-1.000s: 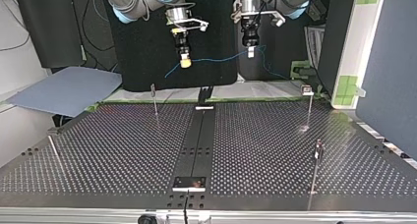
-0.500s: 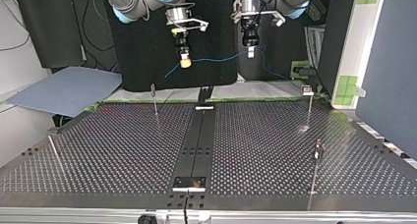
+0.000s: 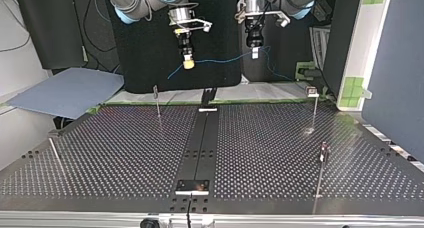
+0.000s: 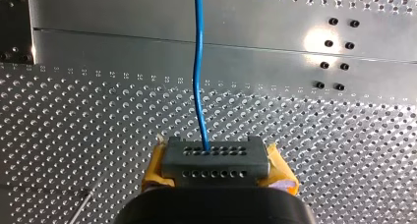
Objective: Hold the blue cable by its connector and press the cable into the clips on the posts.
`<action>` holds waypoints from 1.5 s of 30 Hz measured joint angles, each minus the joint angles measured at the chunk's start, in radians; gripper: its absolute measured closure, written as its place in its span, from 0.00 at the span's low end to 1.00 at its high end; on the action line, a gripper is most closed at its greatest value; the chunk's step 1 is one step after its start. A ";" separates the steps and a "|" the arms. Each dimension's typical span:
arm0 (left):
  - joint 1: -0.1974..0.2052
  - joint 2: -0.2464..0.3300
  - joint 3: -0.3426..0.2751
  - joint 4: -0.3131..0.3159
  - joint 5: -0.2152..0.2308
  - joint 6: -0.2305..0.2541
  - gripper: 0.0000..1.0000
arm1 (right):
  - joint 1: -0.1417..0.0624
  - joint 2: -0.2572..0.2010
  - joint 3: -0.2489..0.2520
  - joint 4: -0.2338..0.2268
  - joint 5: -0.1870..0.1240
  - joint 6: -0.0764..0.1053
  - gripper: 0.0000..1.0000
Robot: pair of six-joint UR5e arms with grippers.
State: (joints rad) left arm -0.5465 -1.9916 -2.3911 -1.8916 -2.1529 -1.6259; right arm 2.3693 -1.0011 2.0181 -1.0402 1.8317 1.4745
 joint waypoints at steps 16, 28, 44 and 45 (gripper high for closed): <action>0.003 0.000 0.002 -0.005 -0.002 0.006 1.00 | 0.023 0.042 -0.023 0.010 -0.009 0.004 1.00; 0.003 0.000 0.002 -0.005 -0.002 0.006 1.00 | 0.026 0.139 -0.026 0.011 -0.009 0.005 1.00; 0.003 -0.097 0.032 0.006 0.067 -0.018 1.00 | 0.026 0.147 -0.026 0.011 -0.009 0.005 1.00; 0.003 -0.100 0.032 0.006 0.068 -0.018 1.00 | 0.026 0.147 -0.026 0.011 -0.009 0.005 1.00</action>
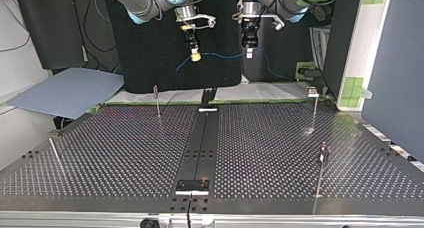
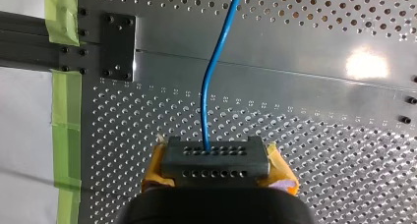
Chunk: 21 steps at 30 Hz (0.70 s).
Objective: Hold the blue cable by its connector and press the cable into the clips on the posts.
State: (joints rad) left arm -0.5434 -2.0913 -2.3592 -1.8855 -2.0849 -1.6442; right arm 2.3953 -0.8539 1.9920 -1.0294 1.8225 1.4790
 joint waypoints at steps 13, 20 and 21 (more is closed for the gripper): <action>0.003 -0.002 0.004 -0.003 0.005 0.003 1.00 | 0.000 0.000 0.000 0.000 0.000 0.000 1.00; 0.011 0.043 0.048 -0.046 0.029 -0.024 1.00 | 0.002 -0.002 -0.002 0.002 0.002 0.002 1.00; 0.013 0.050 0.053 -0.053 0.029 -0.031 1.00 | 0.005 -0.005 -0.006 0.005 0.005 0.005 1.00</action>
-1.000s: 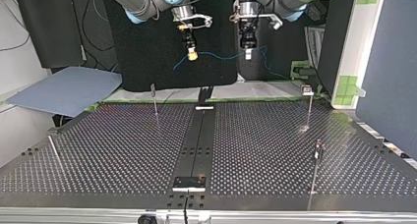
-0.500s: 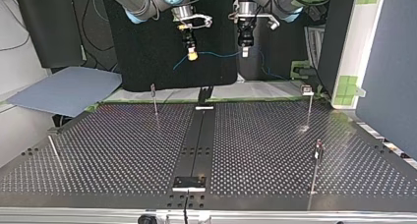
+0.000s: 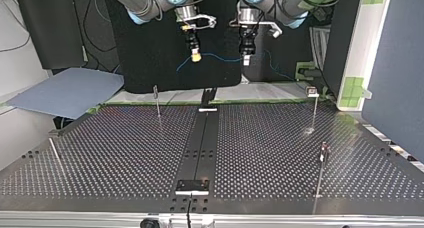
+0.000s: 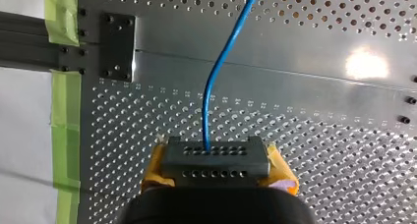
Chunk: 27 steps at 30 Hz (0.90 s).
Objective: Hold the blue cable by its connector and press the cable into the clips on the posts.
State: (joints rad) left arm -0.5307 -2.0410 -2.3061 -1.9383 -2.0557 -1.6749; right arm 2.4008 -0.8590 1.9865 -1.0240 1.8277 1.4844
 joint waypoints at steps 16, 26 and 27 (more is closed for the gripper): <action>0.079 0.128 0.015 -0.128 0.018 -0.102 1.00 | 0.037 -0.138 -0.130 0.137 0.098 0.129 1.00; 0.159 0.209 0.025 -0.208 0.096 -0.137 1.00 | 0.030 -0.228 -0.220 0.228 0.072 0.136 1.00; 0.167 0.216 0.027 -0.216 0.103 -0.137 1.00 | 0.029 -0.235 -0.228 0.235 0.067 0.136 1.00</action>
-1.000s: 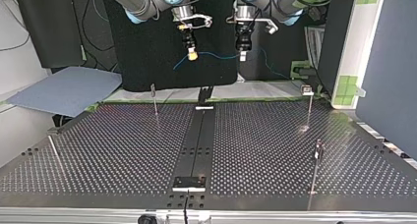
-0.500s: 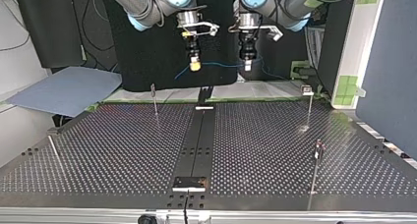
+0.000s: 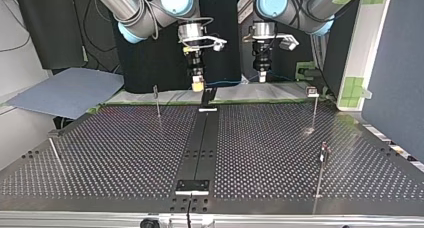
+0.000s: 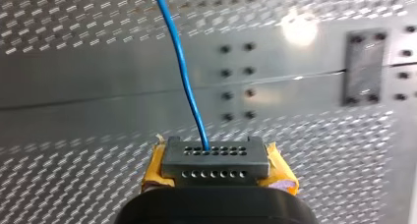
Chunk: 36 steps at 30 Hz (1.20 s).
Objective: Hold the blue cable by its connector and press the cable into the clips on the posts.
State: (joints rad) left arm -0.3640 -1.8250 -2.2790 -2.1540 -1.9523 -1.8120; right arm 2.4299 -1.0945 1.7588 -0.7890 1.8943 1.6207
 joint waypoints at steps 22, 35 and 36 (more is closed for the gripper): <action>0.179 0.179 0.156 -0.180 -0.028 -0.100 1.00 | -0.015 -0.188 -0.135 0.188 -0.121 0.001 1.00; 0.250 0.298 0.270 -0.299 -0.045 -0.151 1.00 | -0.034 -0.245 -0.154 0.308 -0.145 0.002 1.00; 0.252 0.306 0.273 -0.306 -0.044 -0.151 1.00 | -0.035 -0.240 -0.156 0.315 -0.148 0.002 1.00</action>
State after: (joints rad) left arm -0.1116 -1.5188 -2.0058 -2.4604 -1.9966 -1.9634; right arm 2.3950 -1.3341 1.6029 -0.4741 1.7466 1.6232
